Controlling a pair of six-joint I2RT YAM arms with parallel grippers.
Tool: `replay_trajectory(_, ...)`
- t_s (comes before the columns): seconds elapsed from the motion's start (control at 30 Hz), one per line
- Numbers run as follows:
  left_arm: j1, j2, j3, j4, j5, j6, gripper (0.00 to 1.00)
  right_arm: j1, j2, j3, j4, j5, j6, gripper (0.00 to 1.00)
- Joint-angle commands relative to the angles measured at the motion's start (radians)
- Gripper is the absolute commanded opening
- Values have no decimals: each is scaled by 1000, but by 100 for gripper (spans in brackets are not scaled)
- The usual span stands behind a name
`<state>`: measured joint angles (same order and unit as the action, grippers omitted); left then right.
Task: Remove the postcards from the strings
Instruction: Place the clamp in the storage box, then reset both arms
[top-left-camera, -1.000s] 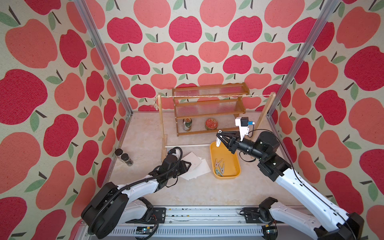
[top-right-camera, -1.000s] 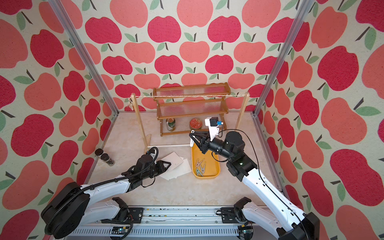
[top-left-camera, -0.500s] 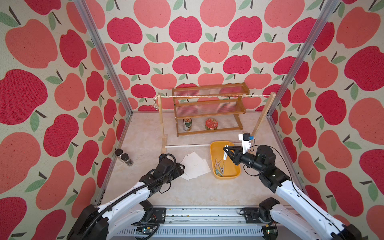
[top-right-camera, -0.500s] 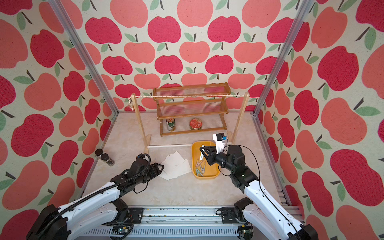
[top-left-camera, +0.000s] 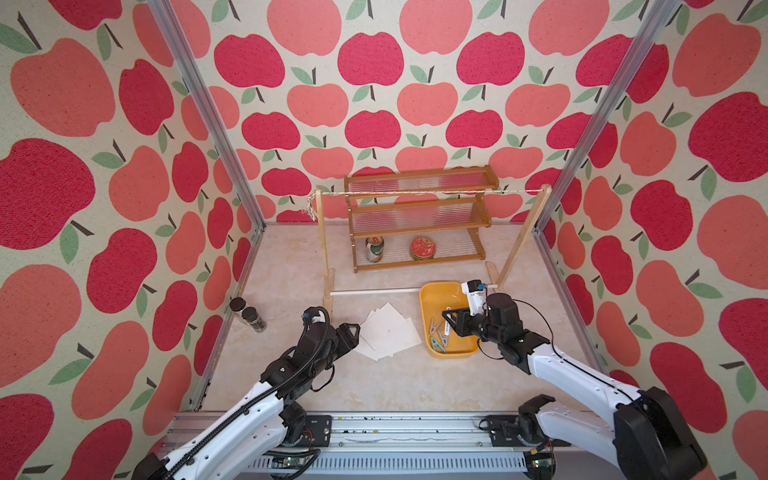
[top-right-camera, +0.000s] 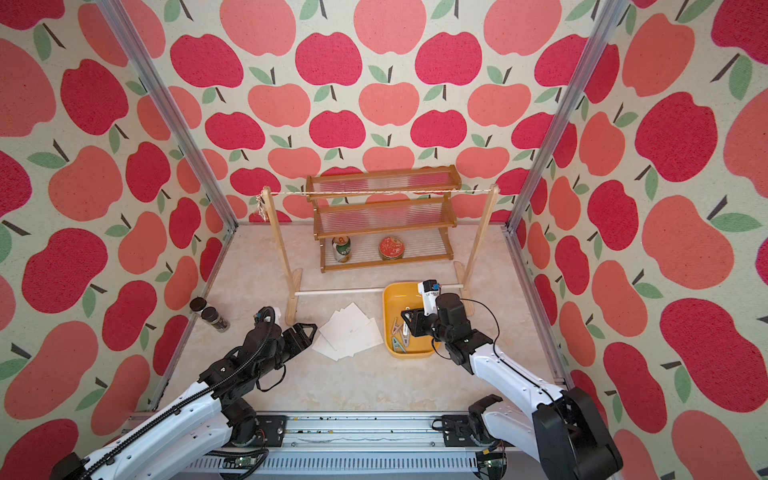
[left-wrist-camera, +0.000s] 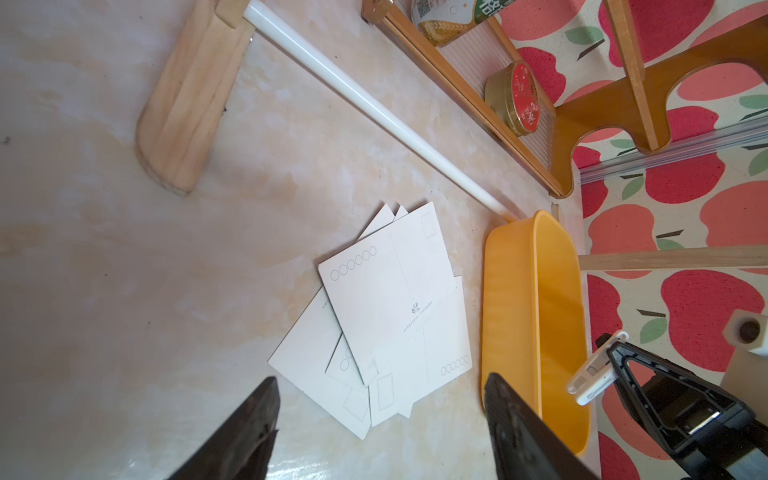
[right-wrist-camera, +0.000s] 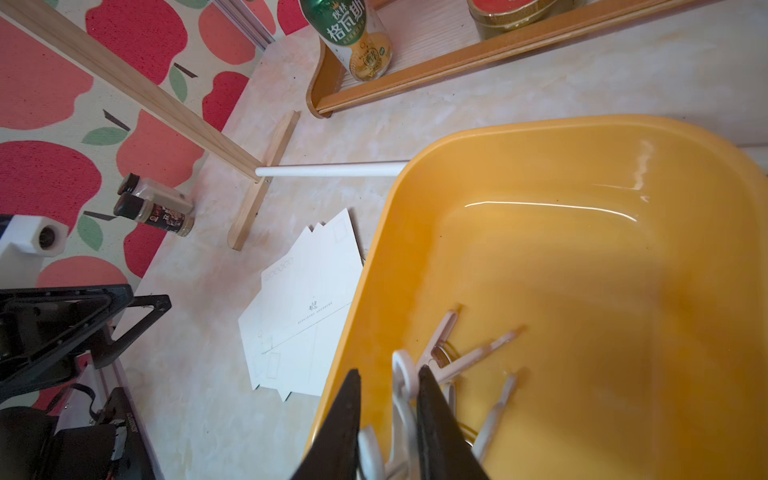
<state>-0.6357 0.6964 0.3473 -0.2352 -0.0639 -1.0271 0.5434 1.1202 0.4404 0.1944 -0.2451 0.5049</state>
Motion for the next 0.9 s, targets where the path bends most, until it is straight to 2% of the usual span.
replay_trajectory(0.0,-6,38,27,29,4,19,76,13,39,-14,60,53,-21,27)
replay_trajectory(0.1,-17,69,28,58,4,25,76,19,65,-10,54,69,-29,33)
replay_trajectory(0.2,-30,92,39,67,-7,36,76,22,45,-9,28,90,-30,48)
replay_trajectory(0.4,-45,122,47,88,-14,48,77,21,-94,-16,-90,120,-49,57)
replay_trajectory(0.53,-68,150,68,74,-38,69,79,23,-218,-23,-201,149,-67,74)
replay_trajectory(0.6,-81,165,88,54,-65,90,100,22,-276,-21,-262,176,-82,82)
replay_trajectory(0.67,-87,182,114,32,-84,115,99,24,-329,-17,-317,208,-101,99)
replay_trajectory(0.8,-88,212,177,-32,-136,177,99,24,-380,12,-411,286,-134,99)
replay_trajectory(0.87,-88,222,218,-65,-173,250,99,23,-397,22,-431,336,-152,99)
